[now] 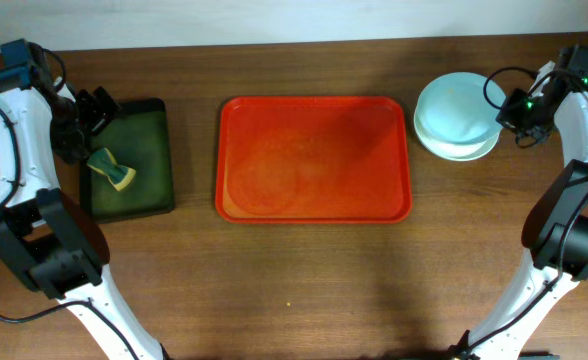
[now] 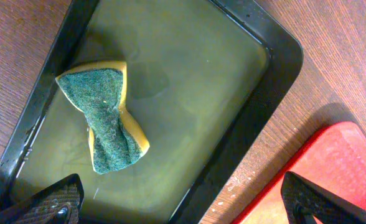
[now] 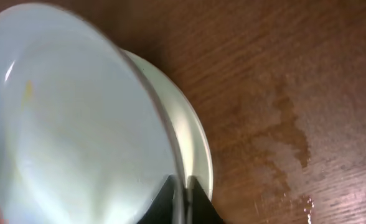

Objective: Clean dirty plates on tray and stack at the side

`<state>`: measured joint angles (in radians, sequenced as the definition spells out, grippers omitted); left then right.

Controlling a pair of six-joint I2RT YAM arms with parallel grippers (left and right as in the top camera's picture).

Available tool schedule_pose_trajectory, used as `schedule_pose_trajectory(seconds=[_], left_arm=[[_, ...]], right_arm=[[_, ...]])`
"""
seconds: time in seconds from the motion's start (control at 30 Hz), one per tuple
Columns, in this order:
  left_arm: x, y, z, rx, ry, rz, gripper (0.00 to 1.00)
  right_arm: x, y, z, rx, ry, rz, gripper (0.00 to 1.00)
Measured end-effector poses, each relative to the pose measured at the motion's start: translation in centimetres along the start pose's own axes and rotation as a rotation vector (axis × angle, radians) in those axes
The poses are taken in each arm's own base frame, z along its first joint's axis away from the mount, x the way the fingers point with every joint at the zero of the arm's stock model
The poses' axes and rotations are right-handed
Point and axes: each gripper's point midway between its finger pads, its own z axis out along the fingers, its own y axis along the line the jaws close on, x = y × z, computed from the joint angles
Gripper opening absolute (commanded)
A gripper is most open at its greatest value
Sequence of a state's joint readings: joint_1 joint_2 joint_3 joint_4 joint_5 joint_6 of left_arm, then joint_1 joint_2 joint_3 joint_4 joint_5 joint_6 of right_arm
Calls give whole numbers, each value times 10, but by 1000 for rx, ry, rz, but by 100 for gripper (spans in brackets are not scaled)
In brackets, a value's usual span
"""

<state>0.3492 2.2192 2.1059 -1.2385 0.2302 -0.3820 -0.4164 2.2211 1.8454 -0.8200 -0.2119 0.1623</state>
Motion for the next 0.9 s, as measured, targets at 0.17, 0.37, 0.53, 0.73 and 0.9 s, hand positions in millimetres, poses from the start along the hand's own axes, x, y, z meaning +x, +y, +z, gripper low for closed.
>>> schedule_pose_trajectory(seconds=[0.17,0.37,0.53,0.73,0.9], left_arm=[[0,0,0,0,0,0,99],[0,0,0,0,0,0,99],[0,0,0,0,0,0,99],[0,0,0,0,0,0,99],[0,-1,0,3,1,0,99]], right_arm=[[10,-1,0,10,39,22,40],[28,1,-23,24,101,32,98],[32,25,-131,11,9,-24,98],[78,59,-172,-15,35,-140,98],[128,90,-191,-83,-92,-274,98]])
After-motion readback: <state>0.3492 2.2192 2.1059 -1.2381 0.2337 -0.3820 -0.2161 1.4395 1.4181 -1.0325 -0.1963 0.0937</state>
